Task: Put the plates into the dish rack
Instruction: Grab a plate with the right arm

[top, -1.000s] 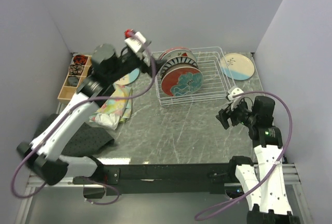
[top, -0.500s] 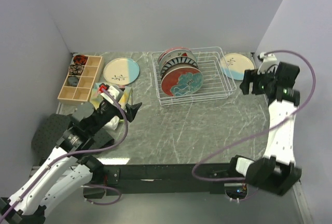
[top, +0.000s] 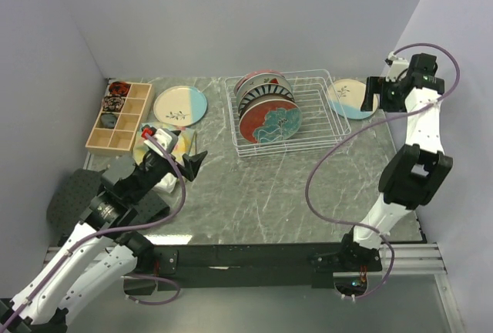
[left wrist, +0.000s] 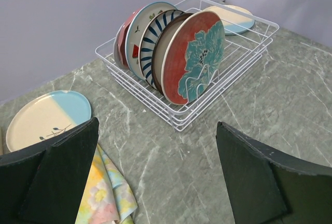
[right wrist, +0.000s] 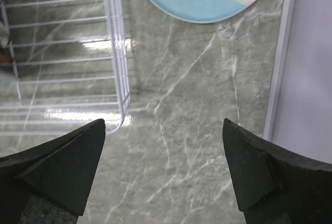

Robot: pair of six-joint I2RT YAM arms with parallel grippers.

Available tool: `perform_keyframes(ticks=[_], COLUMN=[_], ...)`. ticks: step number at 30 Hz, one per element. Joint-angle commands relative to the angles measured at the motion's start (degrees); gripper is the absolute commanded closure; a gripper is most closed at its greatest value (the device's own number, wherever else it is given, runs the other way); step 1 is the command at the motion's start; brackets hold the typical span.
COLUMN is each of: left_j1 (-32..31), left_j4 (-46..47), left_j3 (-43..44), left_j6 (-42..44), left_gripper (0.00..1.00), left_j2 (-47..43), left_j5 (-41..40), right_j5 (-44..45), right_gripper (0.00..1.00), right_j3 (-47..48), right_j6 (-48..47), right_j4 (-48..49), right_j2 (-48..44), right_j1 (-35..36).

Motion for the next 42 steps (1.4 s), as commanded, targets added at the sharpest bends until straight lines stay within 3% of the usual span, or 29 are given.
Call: perform_keyframes(ticks=[1, 11, 14, 20, 28, 42], left_j1=[0.06, 0.14, 0.05, 0.32, 1.11, 2.08], left_j4=[0.66, 0.57, 0.40, 0.49, 0.66, 0.75], left_j3=[0.69, 0.59, 0.60, 0.24, 0.07, 0.07], left_j6=[-1.30, -0.77, -0.68, -0.16, -0.07, -0.24], left_gripper=[0.01, 0.01, 0.01, 0.01, 0.01, 0.01], left_j2=[-0.91, -0.47, -0.38, -0.39, -0.12, 0.23], left_j5=[-0.49, -1.73, -1.90, -3.30, -2.87, -1.55], right_j5=[4.48, 21.53, 22.86, 24.18, 26.38, 29.19], right_gripper=[0.00, 0.00, 0.07, 0.37, 0.57, 0.67], right_j3=[5.33, 11.13, 13.06, 23.15, 27.48, 29.33], right_j6=[6.41, 21.27, 21.71, 21.71, 20.83, 19.34], right_j4=[-0.10, 8.78, 9.84, 6.86, 5.71, 6.06], right_j2=[7.25, 16.05, 19.04, 28.09, 36.36, 41.46], right_j1=[0.58, 3.65, 4.36, 5.24, 5.50, 5.94])
